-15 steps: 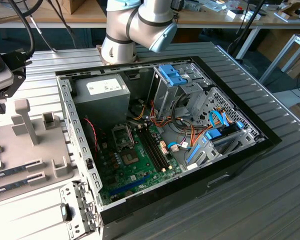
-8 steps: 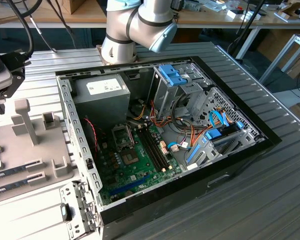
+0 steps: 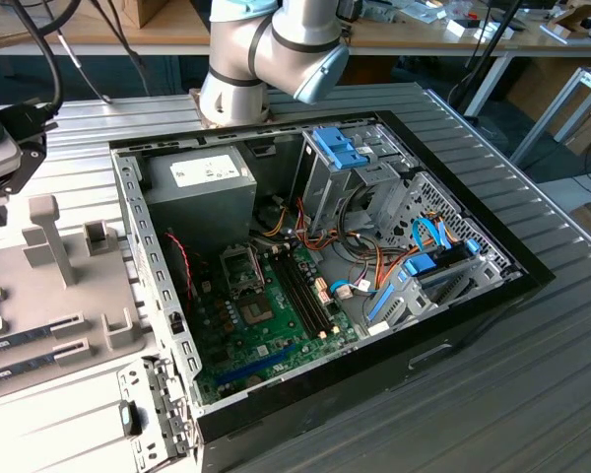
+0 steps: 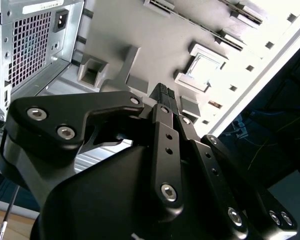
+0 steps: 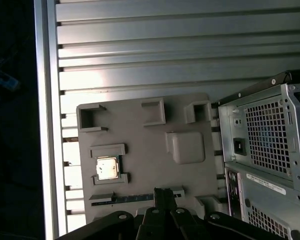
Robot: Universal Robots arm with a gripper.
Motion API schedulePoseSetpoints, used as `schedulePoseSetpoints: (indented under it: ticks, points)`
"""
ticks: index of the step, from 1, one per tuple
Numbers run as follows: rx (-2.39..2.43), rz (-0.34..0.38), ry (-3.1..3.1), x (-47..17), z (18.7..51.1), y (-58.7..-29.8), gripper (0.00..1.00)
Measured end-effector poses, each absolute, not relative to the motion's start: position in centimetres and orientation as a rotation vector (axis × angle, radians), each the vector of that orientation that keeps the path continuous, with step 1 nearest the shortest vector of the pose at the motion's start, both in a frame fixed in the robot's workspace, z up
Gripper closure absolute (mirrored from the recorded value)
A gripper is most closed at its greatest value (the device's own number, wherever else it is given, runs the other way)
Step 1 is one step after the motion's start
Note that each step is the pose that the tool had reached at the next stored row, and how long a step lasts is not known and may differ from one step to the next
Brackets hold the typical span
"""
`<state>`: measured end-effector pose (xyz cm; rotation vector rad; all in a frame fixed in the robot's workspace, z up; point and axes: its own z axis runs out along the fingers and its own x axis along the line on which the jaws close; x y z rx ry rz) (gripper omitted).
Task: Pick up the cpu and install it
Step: 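Reach for the cpu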
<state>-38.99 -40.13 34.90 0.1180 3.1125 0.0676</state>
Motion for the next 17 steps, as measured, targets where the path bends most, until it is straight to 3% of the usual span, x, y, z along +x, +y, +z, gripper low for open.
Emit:
schedulePoseSetpoints:
  ticks: [17]
  points:
    - [0.118,0.068,3.112,-39.38,34.75,-40.13,0.9]
